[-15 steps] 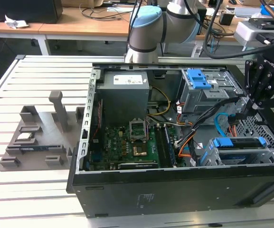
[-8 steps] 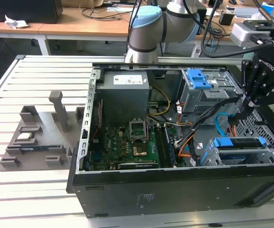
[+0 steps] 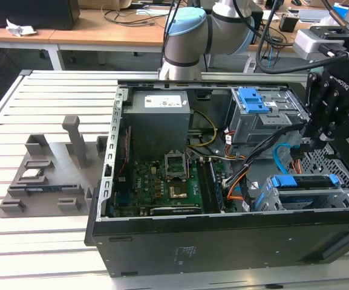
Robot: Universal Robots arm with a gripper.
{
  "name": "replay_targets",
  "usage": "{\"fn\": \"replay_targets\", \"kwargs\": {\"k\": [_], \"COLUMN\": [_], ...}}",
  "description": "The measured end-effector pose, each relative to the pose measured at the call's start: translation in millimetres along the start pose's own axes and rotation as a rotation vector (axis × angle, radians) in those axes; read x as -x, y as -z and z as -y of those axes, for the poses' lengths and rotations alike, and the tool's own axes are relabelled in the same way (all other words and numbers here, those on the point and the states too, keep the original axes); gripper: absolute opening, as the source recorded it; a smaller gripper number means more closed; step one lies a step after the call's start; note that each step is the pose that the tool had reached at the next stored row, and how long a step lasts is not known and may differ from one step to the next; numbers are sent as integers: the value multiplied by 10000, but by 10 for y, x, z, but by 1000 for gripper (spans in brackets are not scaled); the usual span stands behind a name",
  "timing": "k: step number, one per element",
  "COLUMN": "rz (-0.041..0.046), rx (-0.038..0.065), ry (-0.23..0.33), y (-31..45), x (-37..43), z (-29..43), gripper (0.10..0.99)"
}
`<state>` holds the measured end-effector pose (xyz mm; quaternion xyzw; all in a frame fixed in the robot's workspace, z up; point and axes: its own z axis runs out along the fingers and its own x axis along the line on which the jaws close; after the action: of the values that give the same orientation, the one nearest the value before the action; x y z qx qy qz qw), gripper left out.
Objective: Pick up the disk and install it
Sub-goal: 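Insert the first disk wire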
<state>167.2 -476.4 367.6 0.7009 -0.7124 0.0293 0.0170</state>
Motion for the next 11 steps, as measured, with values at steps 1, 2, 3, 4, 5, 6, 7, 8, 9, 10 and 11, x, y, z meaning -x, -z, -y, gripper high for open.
{"fn": "replay_targets", "kwargs": {"k": [1,2,3,4,5,6,7,8,9,10,11], "rz": [4,-1,-6,-7,-7,-7,-9,-7,-8,-8,-8], "rx": [1,1,0,0,0,0,0,0,0,0,0], "ry": [0,1,2,1,0,1,0,1,0,0,0], "y": [-8,-20,-39,-57,-84,-100,-154,-156,-156,-156,-157], "x": [1,2,3,4,5,7,10,10,10,10,10], "z": [-2,-4,-6,-7,-9,-10,-12,-12,-12,-12,-12], "gripper": [361,361,361,361,361,361,361,216,173,169,169]}}
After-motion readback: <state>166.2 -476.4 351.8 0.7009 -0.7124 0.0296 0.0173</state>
